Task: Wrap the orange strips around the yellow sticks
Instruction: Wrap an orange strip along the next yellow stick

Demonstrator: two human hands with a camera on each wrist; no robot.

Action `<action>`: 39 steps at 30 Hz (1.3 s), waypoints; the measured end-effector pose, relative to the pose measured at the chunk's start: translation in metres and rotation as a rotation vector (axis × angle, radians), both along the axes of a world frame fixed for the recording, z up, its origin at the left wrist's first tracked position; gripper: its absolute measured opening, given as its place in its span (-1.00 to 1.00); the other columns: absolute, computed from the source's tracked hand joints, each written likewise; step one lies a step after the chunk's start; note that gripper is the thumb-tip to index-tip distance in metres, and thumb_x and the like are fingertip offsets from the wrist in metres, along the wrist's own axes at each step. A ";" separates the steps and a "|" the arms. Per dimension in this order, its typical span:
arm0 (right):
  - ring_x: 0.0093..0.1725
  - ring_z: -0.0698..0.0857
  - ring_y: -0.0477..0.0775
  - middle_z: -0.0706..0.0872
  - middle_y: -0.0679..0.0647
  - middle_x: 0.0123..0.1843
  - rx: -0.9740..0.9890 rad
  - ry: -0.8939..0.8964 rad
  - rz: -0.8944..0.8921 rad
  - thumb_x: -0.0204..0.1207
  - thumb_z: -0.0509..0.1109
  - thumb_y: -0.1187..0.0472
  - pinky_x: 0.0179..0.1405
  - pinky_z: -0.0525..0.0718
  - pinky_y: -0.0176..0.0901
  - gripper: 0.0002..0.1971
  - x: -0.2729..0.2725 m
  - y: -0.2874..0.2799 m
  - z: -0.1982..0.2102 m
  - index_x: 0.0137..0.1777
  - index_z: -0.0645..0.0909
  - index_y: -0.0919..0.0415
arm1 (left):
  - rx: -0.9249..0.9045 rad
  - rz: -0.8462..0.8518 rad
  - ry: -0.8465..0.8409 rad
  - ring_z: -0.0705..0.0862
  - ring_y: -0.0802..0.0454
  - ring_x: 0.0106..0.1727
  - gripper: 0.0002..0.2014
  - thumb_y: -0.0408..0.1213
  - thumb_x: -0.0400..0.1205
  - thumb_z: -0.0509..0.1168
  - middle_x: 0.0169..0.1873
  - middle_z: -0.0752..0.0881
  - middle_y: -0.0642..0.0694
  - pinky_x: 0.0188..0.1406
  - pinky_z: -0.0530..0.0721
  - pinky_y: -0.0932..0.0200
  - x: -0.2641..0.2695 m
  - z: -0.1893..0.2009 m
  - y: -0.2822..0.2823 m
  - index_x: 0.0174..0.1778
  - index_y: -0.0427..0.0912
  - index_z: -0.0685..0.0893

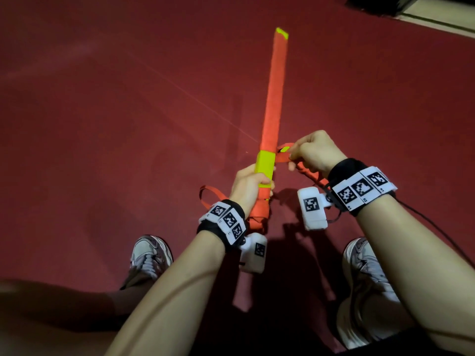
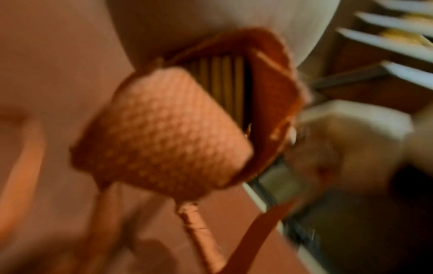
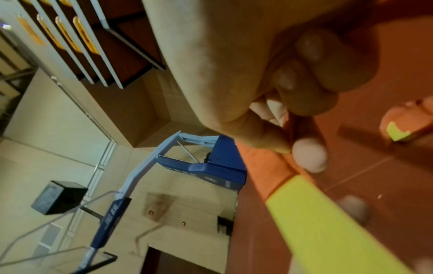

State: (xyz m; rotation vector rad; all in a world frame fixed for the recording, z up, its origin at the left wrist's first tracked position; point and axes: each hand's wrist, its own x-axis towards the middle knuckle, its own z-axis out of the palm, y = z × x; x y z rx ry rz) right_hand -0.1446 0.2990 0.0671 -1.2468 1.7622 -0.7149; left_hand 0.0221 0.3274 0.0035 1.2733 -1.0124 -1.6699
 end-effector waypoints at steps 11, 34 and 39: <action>-0.58 0.39 0.04 0.78 0.13 -0.45 -0.024 -0.095 -0.193 0.41 0.66 0.02 -0.56 0.33 -0.14 -0.55 0.007 -0.001 -0.022 -0.47 0.45 0.09 | -0.681 -0.271 -1.360 0.54 -0.28 0.30 -0.21 -0.16 0.67 0.31 0.34 0.49 -0.27 0.26 0.47 -0.14 -0.014 -0.004 0.018 0.76 -0.25 0.08; -0.68 0.37 -0.05 0.60 0.02 -0.62 0.005 -0.123 -0.046 0.53 0.55 -0.07 -0.63 0.29 -0.22 -0.58 0.027 0.006 -0.031 -0.46 0.69 0.20 | -0.420 -0.288 -1.197 0.64 -0.43 0.23 -0.54 -0.35 0.65 0.32 0.21 0.62 -0.35 0.14 0.54 -0.19 -0.015 0.003 0.015 0.46 -0.23 0.37; -0.72 0.40 -0.12 0.58 -0.07 -0.66 0.039 -0.052 -0.145 0.48 0.60 0.11 -0.67 0.32 -0.27 -0.58 0.017 0.009 -0.052 -0.56 0.60 0.18 | -0.415 -0.344 -1.263 0.47 -0.32 0.39 -0.18 -0.22 0.57 0.41 0.37 0.45 -0.30 0.33 0.48 -0.18 -0.021 -0.006 0.025 0.72 -0.19 0.16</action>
